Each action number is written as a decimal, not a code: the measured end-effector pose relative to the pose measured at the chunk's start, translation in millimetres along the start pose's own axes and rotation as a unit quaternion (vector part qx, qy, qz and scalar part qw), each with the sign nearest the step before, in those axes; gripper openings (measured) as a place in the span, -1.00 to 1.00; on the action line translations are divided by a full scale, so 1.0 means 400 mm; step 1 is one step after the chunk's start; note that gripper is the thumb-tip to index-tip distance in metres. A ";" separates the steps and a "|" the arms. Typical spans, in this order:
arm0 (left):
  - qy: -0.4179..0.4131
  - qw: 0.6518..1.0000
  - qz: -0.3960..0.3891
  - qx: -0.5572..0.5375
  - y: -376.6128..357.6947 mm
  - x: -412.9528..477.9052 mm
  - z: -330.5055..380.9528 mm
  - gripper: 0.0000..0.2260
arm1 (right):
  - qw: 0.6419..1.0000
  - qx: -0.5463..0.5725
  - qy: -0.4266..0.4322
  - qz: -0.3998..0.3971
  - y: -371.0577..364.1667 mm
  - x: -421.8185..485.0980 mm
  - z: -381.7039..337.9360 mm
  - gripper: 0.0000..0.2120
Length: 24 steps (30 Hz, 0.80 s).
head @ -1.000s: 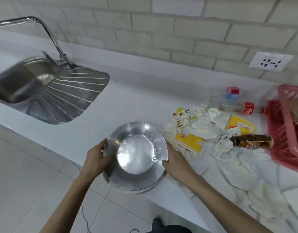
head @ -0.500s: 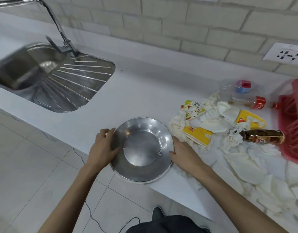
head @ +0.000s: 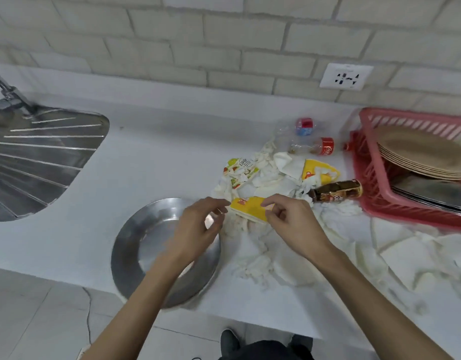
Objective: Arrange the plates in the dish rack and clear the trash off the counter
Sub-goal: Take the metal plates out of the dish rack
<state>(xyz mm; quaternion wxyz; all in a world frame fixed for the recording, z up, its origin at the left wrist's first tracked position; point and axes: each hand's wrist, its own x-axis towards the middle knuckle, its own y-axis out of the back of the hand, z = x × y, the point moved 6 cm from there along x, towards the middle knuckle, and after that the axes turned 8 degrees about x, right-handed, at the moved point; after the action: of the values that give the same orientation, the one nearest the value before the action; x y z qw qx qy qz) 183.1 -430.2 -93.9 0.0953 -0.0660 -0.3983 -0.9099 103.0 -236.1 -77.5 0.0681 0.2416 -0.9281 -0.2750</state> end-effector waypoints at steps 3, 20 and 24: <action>-0.048 0.998 -0.029 -0.030 -0.081 0.086 0.116 -0.79 | 0.998 0.018 0.001 0.066 0.143 -0.030 0.026 -0.82; -0.291 0.938 -0.185 0.022 -0.606 0.403 0.685 -0.49 | 0.970 -0.191 -0.028 0.148 0.809 -0.282 0.386 -0.37; -0.335 0.922 -0.165 0.099 -0.711 0.372 0.729 -0.36 | 0.989 -0.069 -0.052 0.118 0.879 -0.296 0.445 -0.30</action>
<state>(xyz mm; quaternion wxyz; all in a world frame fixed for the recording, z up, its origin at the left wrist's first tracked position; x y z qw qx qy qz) -13.1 -44.1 -70.6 -0.1889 -0.2908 -0.4999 -0.7936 15.9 163.9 -35.1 0.0684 0.1107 -0.9311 -0.3407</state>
